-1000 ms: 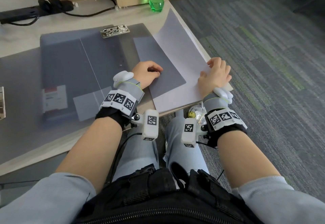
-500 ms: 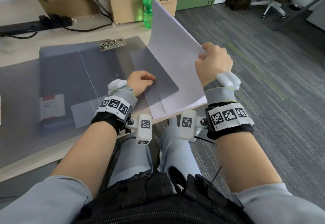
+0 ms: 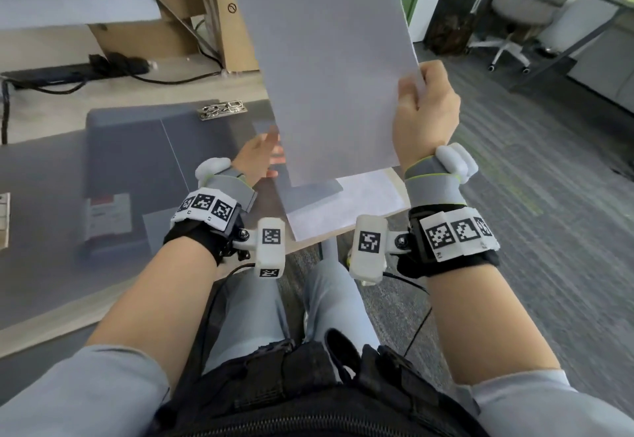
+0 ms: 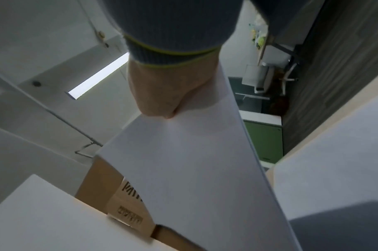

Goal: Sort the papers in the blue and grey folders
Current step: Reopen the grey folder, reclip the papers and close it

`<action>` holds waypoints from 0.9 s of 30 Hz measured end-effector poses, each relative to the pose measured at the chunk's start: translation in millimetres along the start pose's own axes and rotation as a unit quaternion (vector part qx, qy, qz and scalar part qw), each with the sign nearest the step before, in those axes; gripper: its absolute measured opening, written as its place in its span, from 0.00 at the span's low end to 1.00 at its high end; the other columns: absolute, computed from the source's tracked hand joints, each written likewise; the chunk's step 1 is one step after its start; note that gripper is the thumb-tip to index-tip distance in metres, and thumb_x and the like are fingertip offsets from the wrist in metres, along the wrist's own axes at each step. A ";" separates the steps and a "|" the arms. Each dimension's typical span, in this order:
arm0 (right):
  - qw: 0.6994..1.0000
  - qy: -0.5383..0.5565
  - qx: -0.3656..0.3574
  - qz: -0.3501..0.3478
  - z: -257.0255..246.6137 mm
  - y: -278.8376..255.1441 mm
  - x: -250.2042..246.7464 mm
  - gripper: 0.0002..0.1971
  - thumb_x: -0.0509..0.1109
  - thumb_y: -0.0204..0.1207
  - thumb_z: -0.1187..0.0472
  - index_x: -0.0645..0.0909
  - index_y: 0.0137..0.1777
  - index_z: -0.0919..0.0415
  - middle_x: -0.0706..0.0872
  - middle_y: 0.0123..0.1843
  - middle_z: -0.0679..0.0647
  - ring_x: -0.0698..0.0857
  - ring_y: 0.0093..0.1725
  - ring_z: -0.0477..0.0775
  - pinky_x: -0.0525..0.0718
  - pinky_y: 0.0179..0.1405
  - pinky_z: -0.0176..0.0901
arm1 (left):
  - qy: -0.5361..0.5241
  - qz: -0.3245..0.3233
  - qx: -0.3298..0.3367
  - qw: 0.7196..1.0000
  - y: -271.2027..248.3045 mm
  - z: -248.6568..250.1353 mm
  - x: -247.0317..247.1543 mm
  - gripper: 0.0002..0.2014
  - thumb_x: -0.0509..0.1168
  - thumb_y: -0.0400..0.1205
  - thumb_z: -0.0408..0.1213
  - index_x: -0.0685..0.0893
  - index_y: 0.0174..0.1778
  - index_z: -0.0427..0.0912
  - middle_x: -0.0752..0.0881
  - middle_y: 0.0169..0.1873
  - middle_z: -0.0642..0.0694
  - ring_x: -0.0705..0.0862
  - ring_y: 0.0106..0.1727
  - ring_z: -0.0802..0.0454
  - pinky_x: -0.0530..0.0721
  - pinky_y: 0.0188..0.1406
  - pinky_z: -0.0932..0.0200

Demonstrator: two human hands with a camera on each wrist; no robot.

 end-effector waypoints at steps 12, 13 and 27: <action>0.919 0.318 0.088 -0.217 3.6 -41.1 93.3 0.07 0.67 0.72 0.70 0.78 0.43 0.58 0.82 0.38 0.50 0.79 0.38 0.46 0.80 0.41 0.38 | -0.093 0.172 0.238 0.951 -50.8 58.3 -91.1 0.15 0.58 0.72 0.28 0.77 0.46 0.53 0.83 0.43 0.52 0.79 0.48 0.50 0.78 0.53 0.57; 0.907 0.331 0.101 -0.239 2.7 -46.8 99.7 0.08 0.69 0.69 0.69 0.80 0.44 0.56 0.84 0.39 0.49 0.82 0.38 0.45 0.82 0.41 0.37 | -0.096 0.162 0.224 0.956 -53.8 54.2 -93.8 0.16 0.60 0.69 0.27 0.78 0.47 0.51 0.84 0.42 0.51 0.80 0.47 0.50 0.79 0.51 0.58; 0.865 0.381 0.175 -0.277 -25.6 -67.6 144.6 0.06 0.76 0.69 0.69 0.85 0.44 0.60 0.90 0.33 0.44 0.88 0.35 0.48 0.87 0.41 0.41 | -0.079 0.224 0.178 0.955 -74.0 41.9 -131.0 0.12 0.61 0.67 0.36 0.79 0.46 0.45 0.84 0.41 0.52 0.81 0.46 0.51 0.79 0.51 0.59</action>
Point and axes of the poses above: each hand's wrist, its own y-axis towards the middle knuckle, its own x-axis out of the palm, z = x × y, the point moved 6 cm from there along y, towards the middle knuckle
